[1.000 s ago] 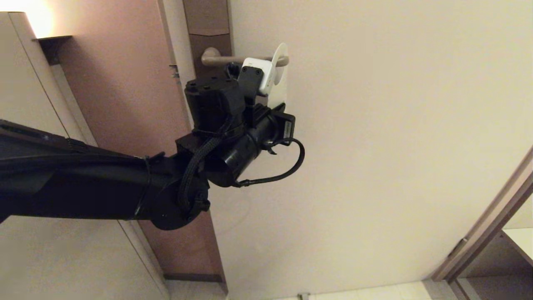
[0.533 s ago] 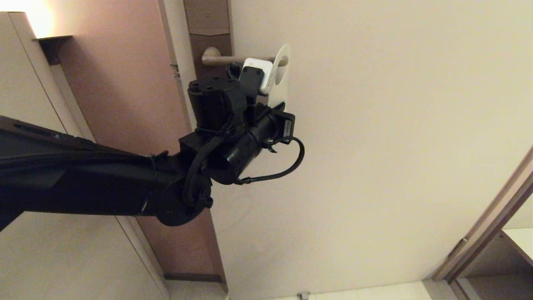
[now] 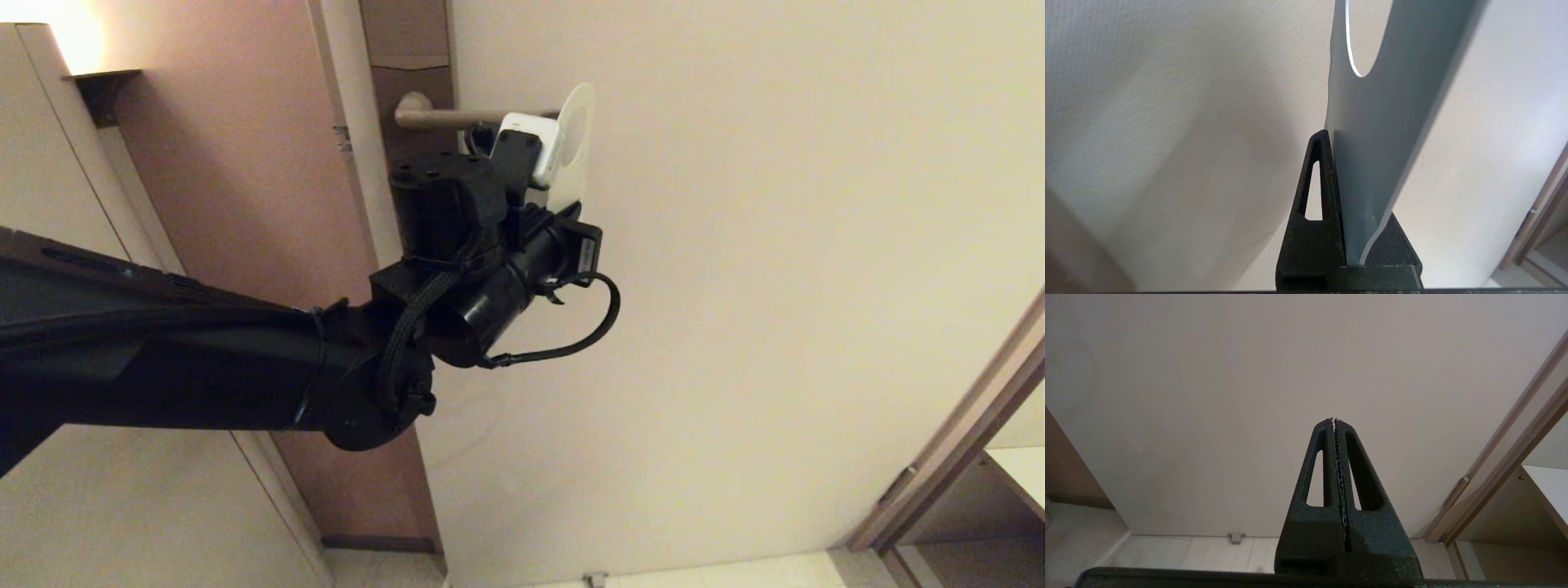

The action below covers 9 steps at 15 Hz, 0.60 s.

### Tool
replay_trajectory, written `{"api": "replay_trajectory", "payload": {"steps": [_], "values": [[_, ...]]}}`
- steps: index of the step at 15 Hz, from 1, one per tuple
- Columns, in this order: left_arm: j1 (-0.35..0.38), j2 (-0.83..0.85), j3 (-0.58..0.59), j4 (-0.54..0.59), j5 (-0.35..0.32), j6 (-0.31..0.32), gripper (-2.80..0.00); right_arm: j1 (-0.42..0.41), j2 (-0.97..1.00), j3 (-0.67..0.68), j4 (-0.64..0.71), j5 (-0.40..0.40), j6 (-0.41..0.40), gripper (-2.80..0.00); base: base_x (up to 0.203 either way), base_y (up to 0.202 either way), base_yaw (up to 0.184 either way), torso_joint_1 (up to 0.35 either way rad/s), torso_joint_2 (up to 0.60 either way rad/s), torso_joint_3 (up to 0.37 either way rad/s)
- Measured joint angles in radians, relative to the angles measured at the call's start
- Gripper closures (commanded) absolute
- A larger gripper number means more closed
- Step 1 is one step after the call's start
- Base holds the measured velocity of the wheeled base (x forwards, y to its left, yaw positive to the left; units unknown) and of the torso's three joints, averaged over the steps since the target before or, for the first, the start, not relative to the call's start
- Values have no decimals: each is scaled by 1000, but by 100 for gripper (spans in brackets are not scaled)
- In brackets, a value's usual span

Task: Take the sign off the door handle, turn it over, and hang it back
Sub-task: Take down the sign

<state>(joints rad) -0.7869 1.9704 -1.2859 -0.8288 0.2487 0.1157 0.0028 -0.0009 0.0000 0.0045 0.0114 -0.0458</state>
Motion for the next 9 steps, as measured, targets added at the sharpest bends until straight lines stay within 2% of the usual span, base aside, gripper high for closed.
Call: {"api": "replay_trajectory", "payload": {"steps": [5,7,9], "values": [[-28,2,-4,2,-11,0,0,0,0,0,0,1,0,0,0,0,0,0,0,0],[-31,-7,5,3,-66,0,0,0,0,0,0,0,1,0,0,0,0,0,0,0],[-31,-21,17,4,-185,-2,0,0,0,0,0,0,0,0,0,0,0,0,0,0]]}}
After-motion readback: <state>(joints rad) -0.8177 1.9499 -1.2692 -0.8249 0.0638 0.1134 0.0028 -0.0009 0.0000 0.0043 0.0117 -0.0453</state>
